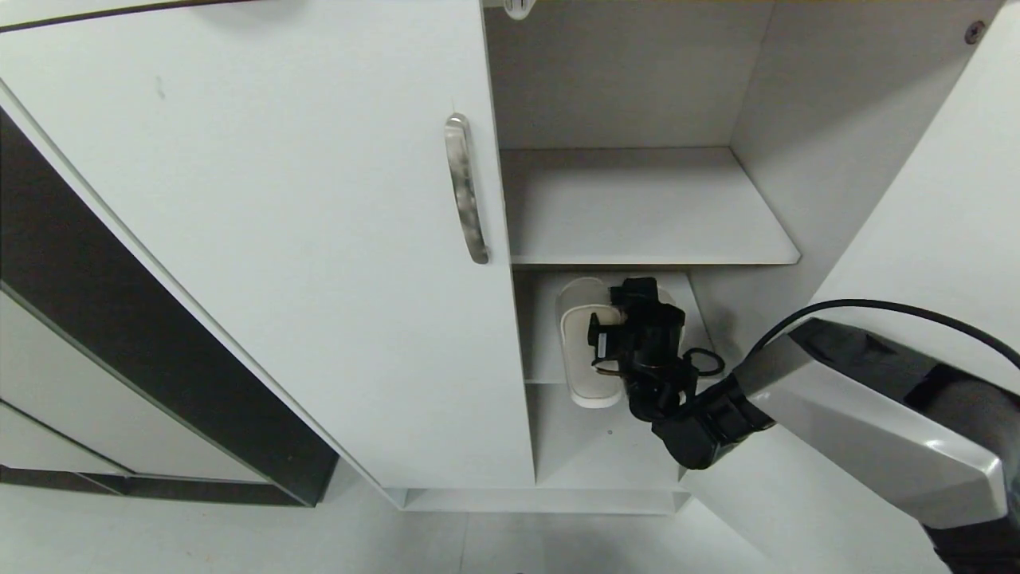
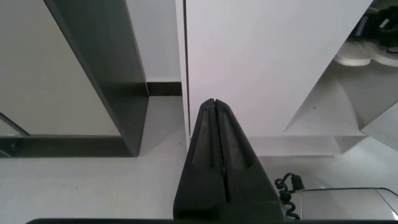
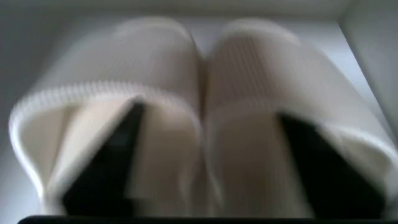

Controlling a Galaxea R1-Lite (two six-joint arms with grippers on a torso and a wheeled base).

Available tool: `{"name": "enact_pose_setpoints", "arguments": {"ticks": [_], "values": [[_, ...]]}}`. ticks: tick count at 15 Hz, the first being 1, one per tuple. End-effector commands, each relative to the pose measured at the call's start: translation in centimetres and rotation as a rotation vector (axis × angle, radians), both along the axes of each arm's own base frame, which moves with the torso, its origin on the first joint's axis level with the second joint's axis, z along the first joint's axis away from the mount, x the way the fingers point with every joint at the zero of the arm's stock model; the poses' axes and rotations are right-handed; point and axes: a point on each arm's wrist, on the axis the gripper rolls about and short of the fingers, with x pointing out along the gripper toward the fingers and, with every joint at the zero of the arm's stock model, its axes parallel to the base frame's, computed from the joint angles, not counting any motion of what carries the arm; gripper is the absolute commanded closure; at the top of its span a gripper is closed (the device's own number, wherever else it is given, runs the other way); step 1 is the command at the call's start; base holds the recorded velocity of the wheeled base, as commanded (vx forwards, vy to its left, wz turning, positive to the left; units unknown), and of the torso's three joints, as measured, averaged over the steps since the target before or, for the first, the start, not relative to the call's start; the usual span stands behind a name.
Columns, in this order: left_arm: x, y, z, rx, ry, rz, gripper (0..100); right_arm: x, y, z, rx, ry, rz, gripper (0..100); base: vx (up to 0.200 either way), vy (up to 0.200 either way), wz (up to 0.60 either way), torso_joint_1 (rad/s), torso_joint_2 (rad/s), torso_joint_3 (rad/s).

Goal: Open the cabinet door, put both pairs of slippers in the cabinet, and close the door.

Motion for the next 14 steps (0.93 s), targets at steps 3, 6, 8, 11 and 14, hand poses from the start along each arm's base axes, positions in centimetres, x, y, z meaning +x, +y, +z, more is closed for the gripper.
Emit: {"name": "enact_pose_setpoints", "arguments": {"ticks": [3,6,8,11,14], "values": [[0.0,0.0,0.0,-0.002,0.001,0.0,100,-8.7,-2.5,2.9,-0.005,0.008,0.157,0,0.0,0.0,0.0,0.0,0.0,0.0],[0.0,0.0,0.0,-0.004,0.001,0.0,100,-13.3,-4.7,3.5,0.007,0.001,0.262,0,-0.2,0.0,0.0,0.004,0.0,0.004],[0.0,0.0,0.0,-0.004,0.001,0.0,100,-16.3,-4.1,3.7,0.0,0.015,0.347,0,-0.2,0.0,0.0,0.005,0.0,0.005],[0.0,0.0,0.0,-0.004,0.001,0.002,100,-16.8,-4.0,4.2,0.008,0.003,0.358,0,-0.2,0.0,0.0,0.002,0.0,0.004],[0.0,0.0,0.0,-0.007,0.001,0.002,100,-17.2,-4.4,5.3,0.024,-0.024,0.359,0,0.0,0.0,0.0,0.0,0.0,0.0]]}}
